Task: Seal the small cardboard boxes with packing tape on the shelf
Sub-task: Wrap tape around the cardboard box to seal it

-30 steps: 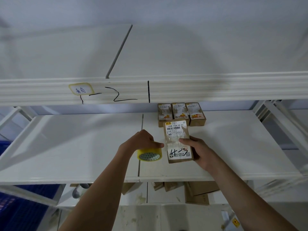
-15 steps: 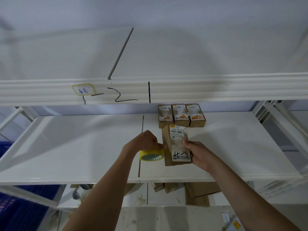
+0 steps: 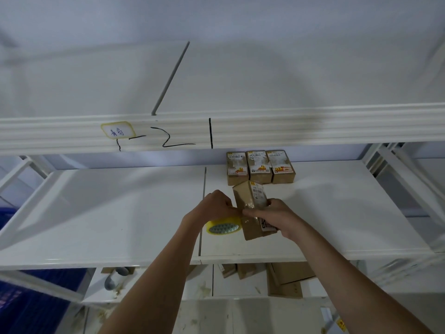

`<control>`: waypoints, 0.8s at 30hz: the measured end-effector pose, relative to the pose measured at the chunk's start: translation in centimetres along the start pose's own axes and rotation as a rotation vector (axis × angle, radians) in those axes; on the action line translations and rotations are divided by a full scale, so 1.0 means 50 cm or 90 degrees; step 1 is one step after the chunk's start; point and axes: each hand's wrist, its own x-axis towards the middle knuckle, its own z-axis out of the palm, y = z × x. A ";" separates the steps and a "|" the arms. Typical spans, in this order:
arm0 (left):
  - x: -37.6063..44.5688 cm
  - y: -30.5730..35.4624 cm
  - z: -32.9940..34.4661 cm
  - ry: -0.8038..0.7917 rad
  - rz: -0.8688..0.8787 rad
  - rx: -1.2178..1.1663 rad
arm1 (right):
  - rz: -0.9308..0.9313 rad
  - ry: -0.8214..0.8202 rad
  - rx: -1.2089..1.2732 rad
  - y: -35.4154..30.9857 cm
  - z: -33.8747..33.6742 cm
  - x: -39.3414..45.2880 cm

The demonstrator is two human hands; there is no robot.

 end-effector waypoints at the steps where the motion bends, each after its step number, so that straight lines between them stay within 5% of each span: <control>1: -0.002 -0.003 0.004 -0.002 -0.005 -0.032 | 0.001 0.005 -0.001 0.000 -0.001 0.003; 12: -0.017 -0.027 -0.011 -0.077 0.012 -0.191 | 0.028 0.027 0.052 0.018 -0.040 -0.001; 24: -0.011 -0.042 -0.008 0.054 -0.062 0.086 | -0.033 0.018 0.092 0.010 -0.057 -0.002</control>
